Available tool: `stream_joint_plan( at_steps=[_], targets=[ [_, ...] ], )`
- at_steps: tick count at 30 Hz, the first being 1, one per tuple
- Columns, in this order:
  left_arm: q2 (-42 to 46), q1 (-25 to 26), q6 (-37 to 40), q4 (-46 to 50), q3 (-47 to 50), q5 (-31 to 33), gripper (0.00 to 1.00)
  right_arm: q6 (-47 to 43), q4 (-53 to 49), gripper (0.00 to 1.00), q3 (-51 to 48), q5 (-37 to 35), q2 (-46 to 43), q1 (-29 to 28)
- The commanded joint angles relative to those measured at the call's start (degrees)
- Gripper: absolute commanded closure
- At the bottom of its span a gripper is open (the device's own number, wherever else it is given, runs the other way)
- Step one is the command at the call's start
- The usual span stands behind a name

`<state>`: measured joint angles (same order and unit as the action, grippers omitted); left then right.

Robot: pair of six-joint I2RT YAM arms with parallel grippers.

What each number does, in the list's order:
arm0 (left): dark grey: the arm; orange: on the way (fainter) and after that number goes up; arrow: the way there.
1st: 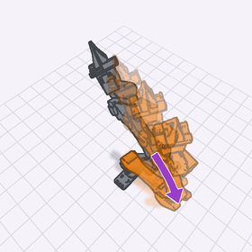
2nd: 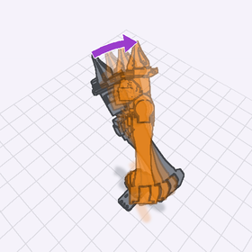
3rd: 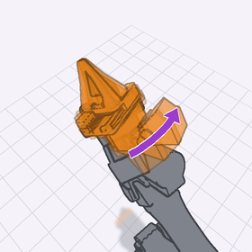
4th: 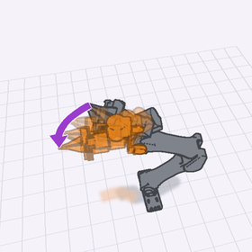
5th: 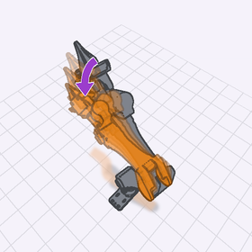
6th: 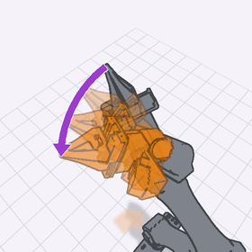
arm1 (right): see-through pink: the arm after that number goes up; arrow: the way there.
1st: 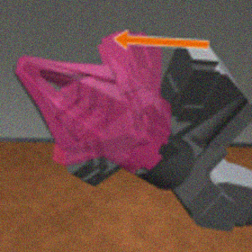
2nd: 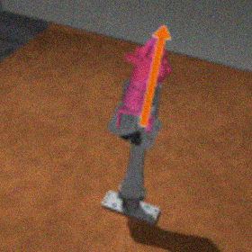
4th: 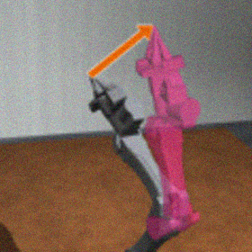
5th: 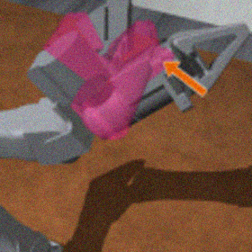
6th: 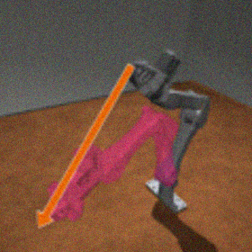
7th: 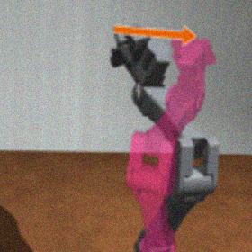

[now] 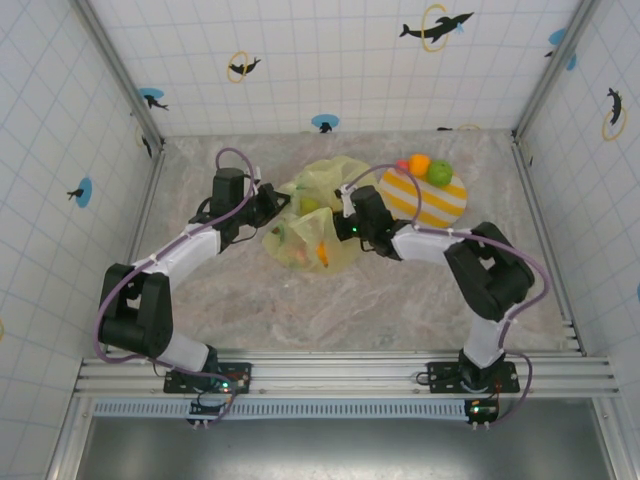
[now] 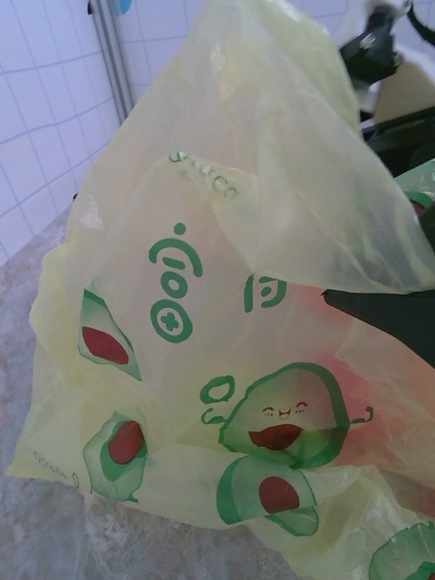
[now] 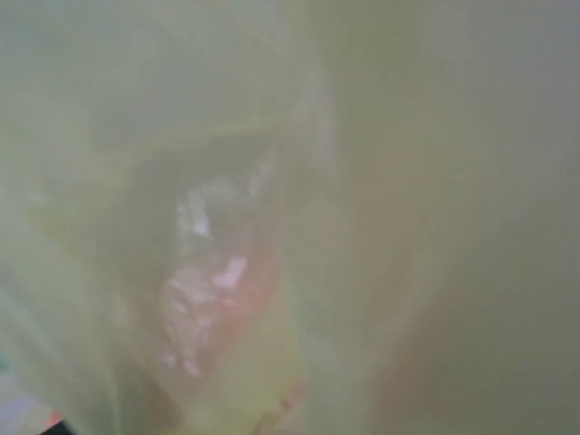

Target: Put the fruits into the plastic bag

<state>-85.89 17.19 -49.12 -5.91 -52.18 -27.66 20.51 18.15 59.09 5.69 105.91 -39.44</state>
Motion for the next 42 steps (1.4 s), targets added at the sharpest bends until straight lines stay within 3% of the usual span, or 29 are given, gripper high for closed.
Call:
stream_joint_plan(
  at_steps=[1,4,9,15,24,28,32,37,42],
  targets=[
    [0.2,0.0,-0.6,-0.8,0.2,-0.8,1.00,3.0,2.7,0.39,4.9,-9.5,3.6,-0.2],
    [0.3,0.0,-0.5,-0.9,0.3,-0.9,1.00,2.7,0.9,0.36,7.6,-13.8,6.4,-0.3],
    [0.2,0.0,-0.5,-0.9,0.2,-0.9,1.00,2.2,-1.7,0.30,10.9,-12.0,8.9,0.3],
    [0.2,0.0,-0.5,-0.8,0.2,-0.9,1.00,1.4,-2.4,0.21,9.8,-10.5,5.2,1.0],
    [0.4,0.0,-0.4,-0.7,0.2,-0.8,1.00,-0.2,-4.5,0.21,-1.9,-1.6,-8.8,3.2],
    [0.5,0.0,-0.3,-0.6,0.2,-0.7,1.00,-2.1,-6.5,0.21,-6.8,10.5,-15.2,6.6],
    [0.8,-0.1,0.2,-0.4,0.2,-0.1,1.00,-7.3,-16.3,0.21,-7.9,18.6,-21.2,9.1],
    [0.6,-0.1,0.1,-0.3,0.3,-0.2,1.00,-12.0,-22.5,0.20,-11.0,19.4,-29.7,12.4],
    [0.3,-0.1,0.1,-0.3,0.2,-0.2,1.00,-9.5,-18.1,0.18,-14.6,18.2,-36.9,17.2]
  ],
)
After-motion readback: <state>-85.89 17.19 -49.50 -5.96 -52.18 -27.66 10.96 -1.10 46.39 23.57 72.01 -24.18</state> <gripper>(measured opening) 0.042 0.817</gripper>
